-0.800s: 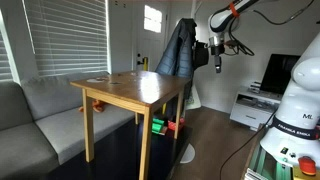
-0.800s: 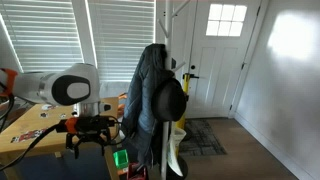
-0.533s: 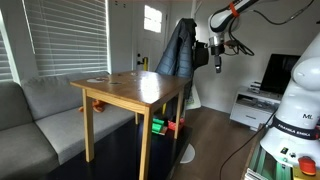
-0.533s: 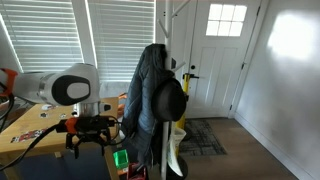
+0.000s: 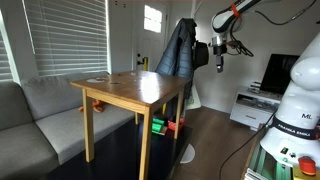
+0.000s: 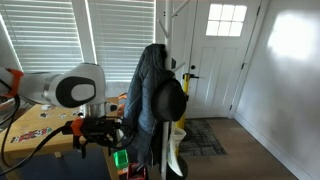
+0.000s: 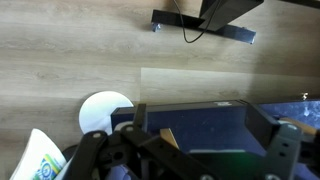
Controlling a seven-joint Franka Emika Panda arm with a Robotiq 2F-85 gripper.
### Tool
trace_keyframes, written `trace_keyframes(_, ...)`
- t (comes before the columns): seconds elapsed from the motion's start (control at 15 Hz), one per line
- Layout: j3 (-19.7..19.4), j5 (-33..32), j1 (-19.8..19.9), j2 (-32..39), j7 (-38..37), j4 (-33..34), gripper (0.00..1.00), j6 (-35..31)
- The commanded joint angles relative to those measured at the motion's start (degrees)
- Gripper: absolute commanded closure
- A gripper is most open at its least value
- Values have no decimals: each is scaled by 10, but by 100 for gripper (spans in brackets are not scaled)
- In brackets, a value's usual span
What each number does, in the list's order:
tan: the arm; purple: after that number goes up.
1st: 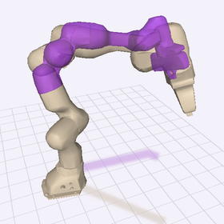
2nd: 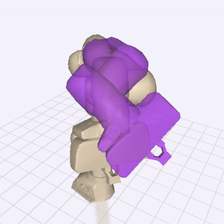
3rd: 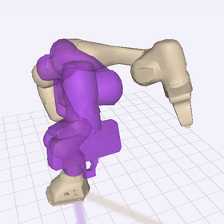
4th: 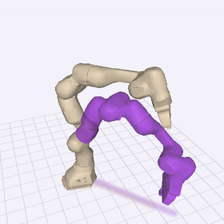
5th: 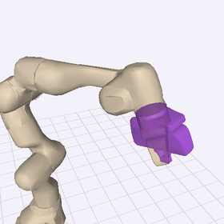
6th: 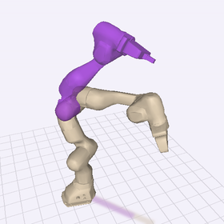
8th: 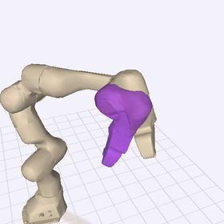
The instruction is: Move the black hat to a higher hook
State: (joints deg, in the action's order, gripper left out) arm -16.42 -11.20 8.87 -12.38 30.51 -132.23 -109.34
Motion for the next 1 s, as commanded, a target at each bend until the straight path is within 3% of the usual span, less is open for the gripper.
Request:
trace_keyframes(0.0,-30,-19,37,-21,49,-2,0,-52)
trace_keyframes(0.4,-79,-33,82,-21,158,36,0,-167)
trace_keyframes(0.93,-124,107,75,23,255,157,0,-206)
